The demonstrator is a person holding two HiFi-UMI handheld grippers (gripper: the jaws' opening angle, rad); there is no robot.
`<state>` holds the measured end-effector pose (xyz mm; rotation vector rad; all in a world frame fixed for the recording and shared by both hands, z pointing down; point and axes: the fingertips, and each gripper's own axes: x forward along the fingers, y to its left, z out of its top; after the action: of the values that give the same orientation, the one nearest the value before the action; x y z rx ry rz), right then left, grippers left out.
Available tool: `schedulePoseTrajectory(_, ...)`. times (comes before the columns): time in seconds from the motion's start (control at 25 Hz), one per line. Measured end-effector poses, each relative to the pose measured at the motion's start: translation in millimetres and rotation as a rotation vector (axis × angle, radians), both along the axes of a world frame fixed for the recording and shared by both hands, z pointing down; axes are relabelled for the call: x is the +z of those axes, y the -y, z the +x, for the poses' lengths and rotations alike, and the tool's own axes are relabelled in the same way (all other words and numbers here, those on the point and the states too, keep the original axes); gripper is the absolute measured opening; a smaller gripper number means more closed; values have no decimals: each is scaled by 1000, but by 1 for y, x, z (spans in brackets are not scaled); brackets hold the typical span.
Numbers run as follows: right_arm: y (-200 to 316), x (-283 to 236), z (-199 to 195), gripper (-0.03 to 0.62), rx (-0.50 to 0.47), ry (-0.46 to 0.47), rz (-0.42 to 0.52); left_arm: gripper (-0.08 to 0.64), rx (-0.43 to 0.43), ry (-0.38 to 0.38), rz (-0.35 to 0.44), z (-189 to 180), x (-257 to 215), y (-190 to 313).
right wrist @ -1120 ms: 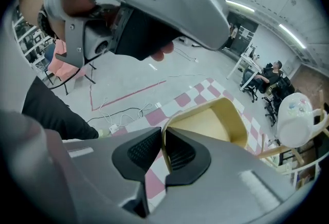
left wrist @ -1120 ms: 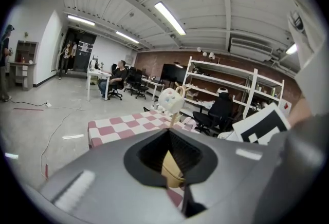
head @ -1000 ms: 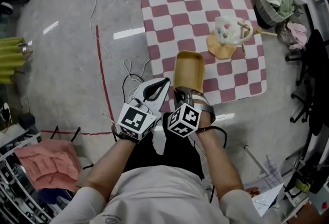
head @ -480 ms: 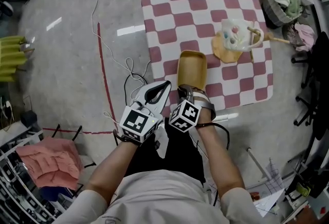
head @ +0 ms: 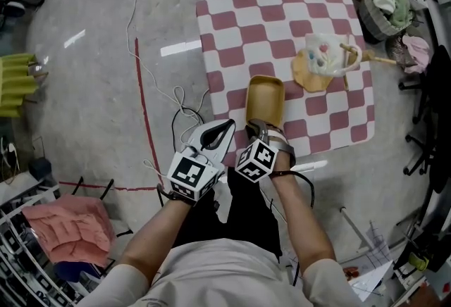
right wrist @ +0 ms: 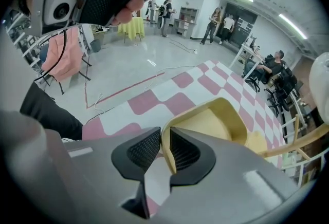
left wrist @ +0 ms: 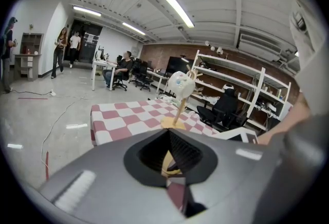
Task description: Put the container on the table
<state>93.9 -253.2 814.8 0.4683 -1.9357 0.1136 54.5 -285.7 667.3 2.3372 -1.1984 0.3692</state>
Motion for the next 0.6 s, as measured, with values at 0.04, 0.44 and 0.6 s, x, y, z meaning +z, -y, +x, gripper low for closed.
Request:
schedulePoseTrajectory(0.04, 0, -2, 0, 44, 7, 3, -3, 6, 1, -3, 1, 0, 0, -1)
schedulePoseTrajectory(0.44, -6, -38, 1, 51, 94, 11, 4, 6, 27, -31, -7, -7, -17, -21)
schedulePoseTrajectory(0.6, -6, -72, 0, 49, 156, 38, 44, 6, 34, -33, -4, -15, -33, -28)
